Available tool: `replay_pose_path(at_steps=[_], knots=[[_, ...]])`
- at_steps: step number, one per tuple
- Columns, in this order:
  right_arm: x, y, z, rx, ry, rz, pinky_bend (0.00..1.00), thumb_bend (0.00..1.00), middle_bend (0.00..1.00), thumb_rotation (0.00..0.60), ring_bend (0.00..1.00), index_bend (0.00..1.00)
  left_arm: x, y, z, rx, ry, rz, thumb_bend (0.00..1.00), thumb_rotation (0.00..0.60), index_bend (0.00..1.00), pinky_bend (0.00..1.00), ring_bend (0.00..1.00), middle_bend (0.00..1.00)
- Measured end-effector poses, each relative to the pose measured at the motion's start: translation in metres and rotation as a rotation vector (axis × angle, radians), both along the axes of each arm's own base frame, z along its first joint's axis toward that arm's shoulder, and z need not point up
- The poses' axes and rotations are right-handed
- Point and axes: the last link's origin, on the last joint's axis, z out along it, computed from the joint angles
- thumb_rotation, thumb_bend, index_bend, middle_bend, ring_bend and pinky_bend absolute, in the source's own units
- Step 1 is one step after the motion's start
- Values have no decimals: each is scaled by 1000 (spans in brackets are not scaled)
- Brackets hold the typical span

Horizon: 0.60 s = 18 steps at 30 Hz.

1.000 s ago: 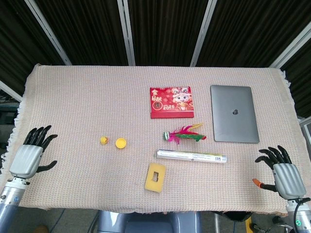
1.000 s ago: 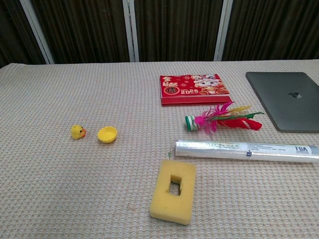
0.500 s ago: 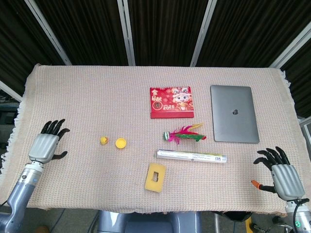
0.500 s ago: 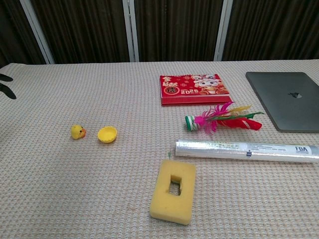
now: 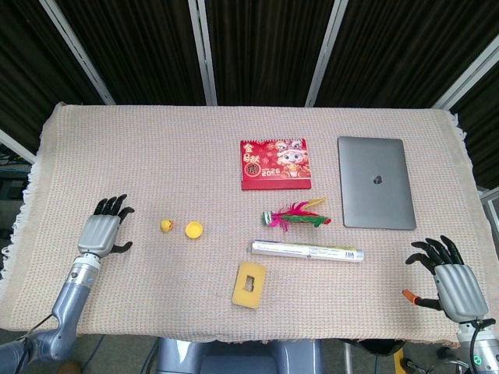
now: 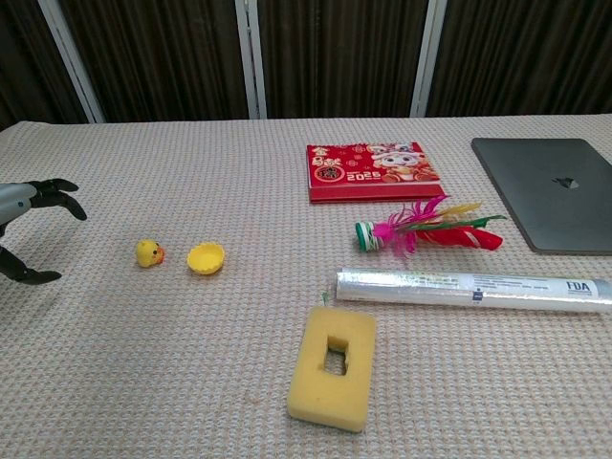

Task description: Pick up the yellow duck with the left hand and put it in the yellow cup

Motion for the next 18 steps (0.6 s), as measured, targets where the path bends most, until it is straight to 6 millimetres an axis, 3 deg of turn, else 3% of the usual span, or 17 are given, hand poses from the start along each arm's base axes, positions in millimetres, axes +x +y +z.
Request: replay_pose_path(at_steps=[8,18], knots=[[0,0,0,3,-5,-2,54,21,208,600,118,420,7,9,-14,-30,-106,104,281,600,278,0,0,0],[0,1,0,6,-10,2,53,21,207,600,119,426,22,24,-14,-8,-165,119,319,600,316,0,0,0]])
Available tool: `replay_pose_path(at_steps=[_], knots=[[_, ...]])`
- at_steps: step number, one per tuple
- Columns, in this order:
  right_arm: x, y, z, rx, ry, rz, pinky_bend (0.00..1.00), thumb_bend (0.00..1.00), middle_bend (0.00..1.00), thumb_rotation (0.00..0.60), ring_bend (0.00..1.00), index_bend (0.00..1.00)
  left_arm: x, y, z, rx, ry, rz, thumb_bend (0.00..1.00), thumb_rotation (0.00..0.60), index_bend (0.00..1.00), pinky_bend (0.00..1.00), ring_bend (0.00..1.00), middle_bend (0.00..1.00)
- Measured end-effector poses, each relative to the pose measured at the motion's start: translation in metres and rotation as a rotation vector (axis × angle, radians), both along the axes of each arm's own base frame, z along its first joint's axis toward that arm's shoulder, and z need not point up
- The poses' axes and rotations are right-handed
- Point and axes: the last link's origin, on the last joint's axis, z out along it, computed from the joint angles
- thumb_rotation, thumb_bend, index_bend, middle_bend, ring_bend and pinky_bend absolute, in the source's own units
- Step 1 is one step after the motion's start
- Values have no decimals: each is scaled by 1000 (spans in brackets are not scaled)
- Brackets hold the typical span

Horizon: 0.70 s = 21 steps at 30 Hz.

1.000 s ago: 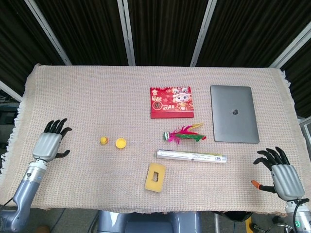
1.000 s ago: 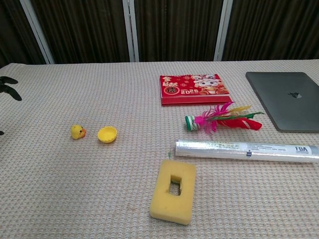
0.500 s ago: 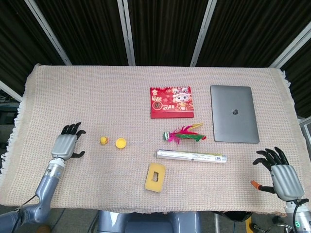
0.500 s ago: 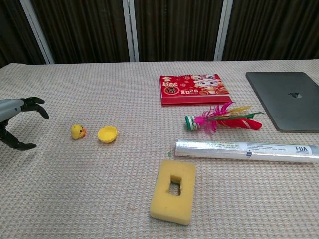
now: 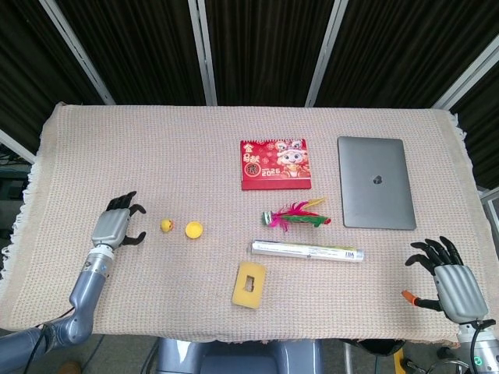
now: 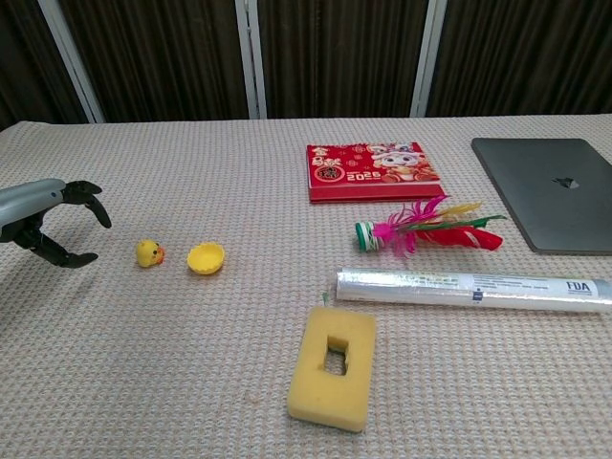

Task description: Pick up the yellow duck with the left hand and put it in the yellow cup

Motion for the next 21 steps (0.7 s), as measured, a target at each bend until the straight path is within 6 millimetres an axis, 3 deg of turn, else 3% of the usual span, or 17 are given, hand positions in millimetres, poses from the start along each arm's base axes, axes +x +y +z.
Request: replay_pose_path(at_steps=[21], knots=[[-2,-1,2,5,-28,5,54,21,203,600,119,427,39,18,-31,-59,5,-70,325,600,325,0,0,0]])
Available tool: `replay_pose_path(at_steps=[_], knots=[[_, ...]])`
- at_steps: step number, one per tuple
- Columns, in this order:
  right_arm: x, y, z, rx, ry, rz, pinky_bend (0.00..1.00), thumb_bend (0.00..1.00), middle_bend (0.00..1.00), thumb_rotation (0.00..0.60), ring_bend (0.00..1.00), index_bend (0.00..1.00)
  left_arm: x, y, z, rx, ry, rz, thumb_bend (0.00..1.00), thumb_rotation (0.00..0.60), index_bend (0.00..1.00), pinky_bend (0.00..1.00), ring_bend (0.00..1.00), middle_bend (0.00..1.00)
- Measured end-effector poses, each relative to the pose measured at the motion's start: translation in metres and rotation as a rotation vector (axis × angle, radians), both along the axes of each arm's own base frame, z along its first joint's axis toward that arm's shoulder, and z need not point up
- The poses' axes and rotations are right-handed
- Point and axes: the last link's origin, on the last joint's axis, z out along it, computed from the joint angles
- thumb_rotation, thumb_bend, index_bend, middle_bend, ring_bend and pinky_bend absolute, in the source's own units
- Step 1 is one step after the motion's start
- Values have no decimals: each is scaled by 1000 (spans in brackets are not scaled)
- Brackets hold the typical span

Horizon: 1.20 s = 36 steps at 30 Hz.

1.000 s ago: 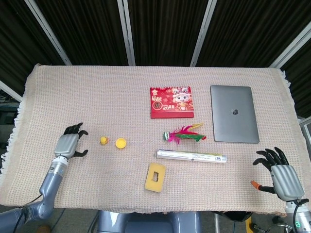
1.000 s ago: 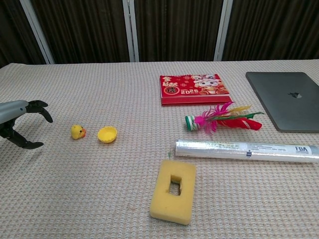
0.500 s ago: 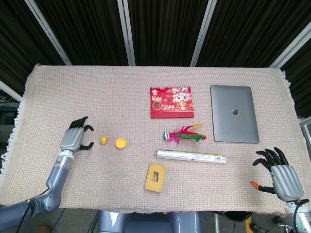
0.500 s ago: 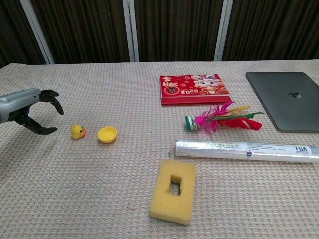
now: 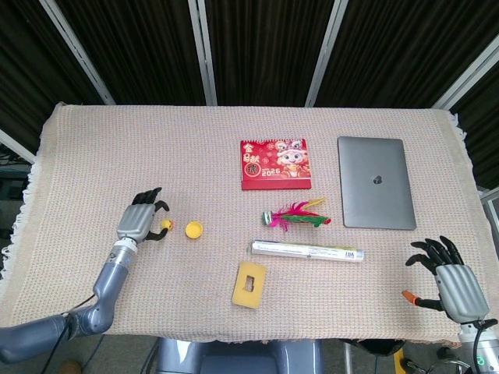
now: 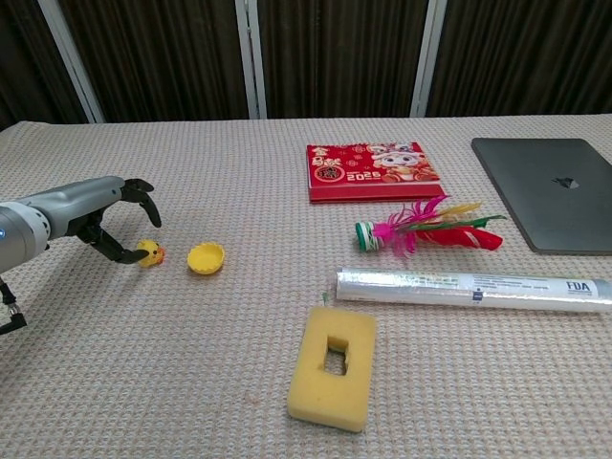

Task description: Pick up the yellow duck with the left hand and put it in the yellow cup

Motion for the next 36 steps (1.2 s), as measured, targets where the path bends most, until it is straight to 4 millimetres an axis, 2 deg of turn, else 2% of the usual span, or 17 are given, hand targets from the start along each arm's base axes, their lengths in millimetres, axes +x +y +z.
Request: replay_pose_path(at_steps=[21,36], knots=[[0,0,0,-2,-6,-2,53,21,192,600,120,427,-3,-2,-5,-5,25,21,337,600,352,0,0,0],[-1,1,1,-5,-9,-3,53,21,186,600,122,427,2,-2,-8,-4,26,20,365,600,436,0,0,0]])
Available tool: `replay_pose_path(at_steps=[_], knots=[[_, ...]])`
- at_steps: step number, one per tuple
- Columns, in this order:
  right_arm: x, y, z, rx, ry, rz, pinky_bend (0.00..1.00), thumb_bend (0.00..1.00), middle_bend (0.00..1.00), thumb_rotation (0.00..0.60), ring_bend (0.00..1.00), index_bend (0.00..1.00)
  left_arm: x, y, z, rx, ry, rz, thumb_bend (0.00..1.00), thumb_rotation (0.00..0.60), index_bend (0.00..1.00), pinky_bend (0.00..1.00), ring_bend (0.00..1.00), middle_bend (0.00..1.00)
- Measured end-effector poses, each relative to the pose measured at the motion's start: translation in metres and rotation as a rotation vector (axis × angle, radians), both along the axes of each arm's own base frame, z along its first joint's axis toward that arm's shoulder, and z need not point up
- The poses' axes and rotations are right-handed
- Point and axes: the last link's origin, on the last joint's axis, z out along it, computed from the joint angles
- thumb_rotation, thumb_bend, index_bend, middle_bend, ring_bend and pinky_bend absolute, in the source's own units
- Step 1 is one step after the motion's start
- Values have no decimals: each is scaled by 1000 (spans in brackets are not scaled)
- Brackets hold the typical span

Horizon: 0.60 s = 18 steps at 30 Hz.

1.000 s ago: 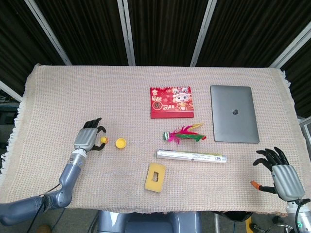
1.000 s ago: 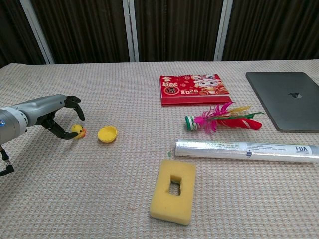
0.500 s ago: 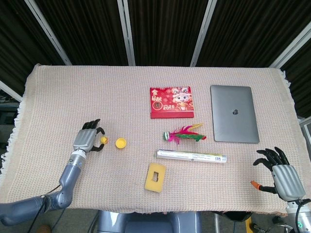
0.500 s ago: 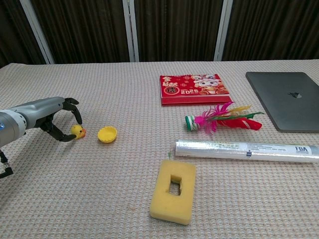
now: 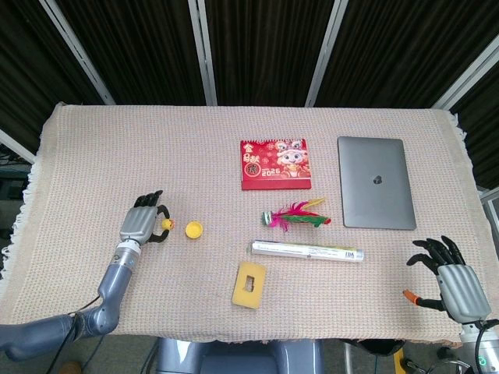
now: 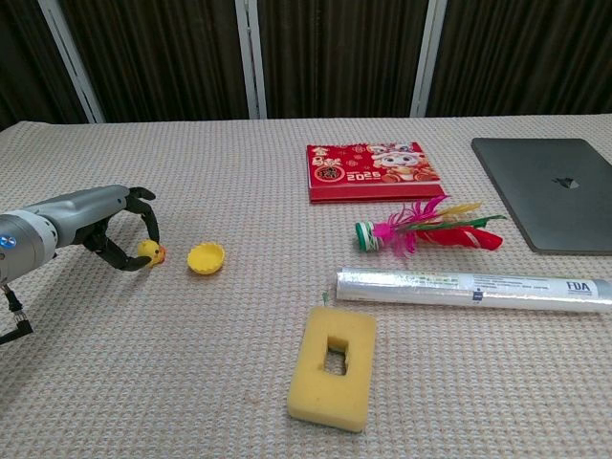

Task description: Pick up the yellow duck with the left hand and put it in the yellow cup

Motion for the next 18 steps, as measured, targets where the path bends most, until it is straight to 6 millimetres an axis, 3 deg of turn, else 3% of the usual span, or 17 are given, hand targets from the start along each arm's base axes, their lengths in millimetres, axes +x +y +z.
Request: replay_pose_path(at_steps=[18], knots=[[0,0,0,-1,1,-2,53,21,174,600,122,427,-1,1,9,29,12,0,381,600,469,0,0,0]])
